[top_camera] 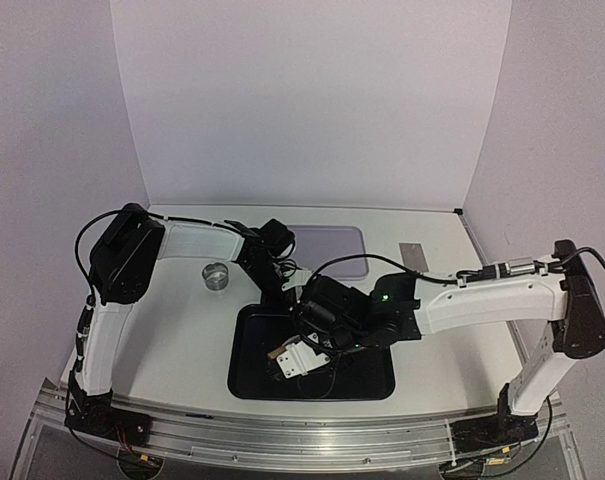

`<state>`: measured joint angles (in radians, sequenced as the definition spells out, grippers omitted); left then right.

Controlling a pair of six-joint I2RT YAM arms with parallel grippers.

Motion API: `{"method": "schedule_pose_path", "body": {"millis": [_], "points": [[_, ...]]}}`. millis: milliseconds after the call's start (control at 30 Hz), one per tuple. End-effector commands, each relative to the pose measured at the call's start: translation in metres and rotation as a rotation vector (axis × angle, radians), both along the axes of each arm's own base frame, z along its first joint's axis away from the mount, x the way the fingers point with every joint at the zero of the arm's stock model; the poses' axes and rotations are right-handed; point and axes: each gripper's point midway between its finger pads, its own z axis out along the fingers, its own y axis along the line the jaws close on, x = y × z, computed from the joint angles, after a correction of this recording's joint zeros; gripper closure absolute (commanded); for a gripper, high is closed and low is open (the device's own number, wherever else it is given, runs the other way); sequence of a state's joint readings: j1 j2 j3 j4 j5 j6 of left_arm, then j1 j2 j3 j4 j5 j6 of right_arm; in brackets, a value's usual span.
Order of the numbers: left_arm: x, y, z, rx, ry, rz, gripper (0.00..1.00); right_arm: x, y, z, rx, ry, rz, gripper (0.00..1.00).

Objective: Roll out the dumpling wrappers from the dough

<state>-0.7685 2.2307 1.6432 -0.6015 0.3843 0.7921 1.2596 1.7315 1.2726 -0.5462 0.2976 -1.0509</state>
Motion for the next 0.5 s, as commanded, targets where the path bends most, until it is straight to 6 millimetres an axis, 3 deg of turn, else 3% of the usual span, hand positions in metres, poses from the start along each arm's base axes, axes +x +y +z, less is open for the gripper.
{"method": "schedule_pose_path", "body": {"millis": [0,133,333,467], "points": [[0.045,0.003,0.009,0.034,-0.218,0.021,1.00,-0.035,-0.062,-0.033,-0.224,0.100,0.015,1.00],[0.046,0.005,0.008,0.037,-0.216,0.021,1.00,-0.032,-0.063,-0.040,-0.250,0.099,0.010,1.00],[0.045,0.007,0.007,0.041,-0.212,0.021,1.00,0.009,-0.028,-0.043,-0.210,0.091,-0.049,1.00],[0.045,0.007,0.009,0.038,-0.213,0.022,1.00,0.000,-0.032,-0.046,-0.222,0.104,-0.020,1.00]]}}
